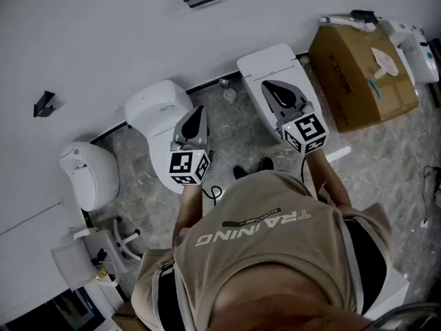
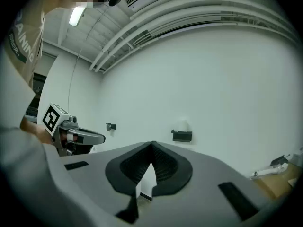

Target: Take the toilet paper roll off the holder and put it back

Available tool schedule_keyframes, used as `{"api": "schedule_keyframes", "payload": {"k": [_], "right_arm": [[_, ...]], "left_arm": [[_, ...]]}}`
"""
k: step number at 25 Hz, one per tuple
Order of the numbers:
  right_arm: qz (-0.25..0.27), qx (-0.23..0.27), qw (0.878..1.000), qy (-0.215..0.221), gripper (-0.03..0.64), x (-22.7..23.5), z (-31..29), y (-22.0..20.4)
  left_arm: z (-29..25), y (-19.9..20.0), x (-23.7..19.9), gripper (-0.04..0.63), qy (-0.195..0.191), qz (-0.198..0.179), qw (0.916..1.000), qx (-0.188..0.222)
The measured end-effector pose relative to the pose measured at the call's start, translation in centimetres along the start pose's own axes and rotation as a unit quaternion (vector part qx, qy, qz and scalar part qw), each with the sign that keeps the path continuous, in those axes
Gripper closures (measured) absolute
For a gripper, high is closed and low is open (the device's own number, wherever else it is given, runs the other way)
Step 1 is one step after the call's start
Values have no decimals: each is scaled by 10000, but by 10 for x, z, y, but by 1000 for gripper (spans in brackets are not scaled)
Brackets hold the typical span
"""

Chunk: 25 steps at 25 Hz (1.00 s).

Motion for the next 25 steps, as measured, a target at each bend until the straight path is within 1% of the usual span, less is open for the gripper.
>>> {"api": "schedule_keyframes", "payload": {"k": [4, 7, 11, 15, 20, 25], "right_arm": [[-98, -84, 9999, 14, 603, 0, -8, -7], [-120, -52, 9999, 29, 603, 4, -14, -5], [-259, -26, 9996, 58, 603, 5, -22, -10], [-246, -46, 9997, 80, 603, 8, -27, -12], [-207, -36, 9998, -39, 603, 12, -38, -10], [-179, -76, 9997, -150, 603, 9, -48, -15]], "left_arm": [[-3, -5, -3, 591, -12, 95, 9999, -116], [-6, -4, -7, 591, -34, 33, 9998, -185], [-11, -4, -16, 591, 51, 36, 9998, -208], [-19, -3, -20, 591, 53, 53, 9998, -196], [-30, -1, -29, 591, -87, 35, 9999, -144], [-43, -3, -39, 591, -335, -10, 9994, -55]]}}
Point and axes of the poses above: the fingertips, and each gripper's own axes: z backward along the fingers, x to its right, y out of its top, the point moved 7 cm from there along z, backward along the fingers, and after that the axes turned 12 degrees about y, right-handed, at the moved point
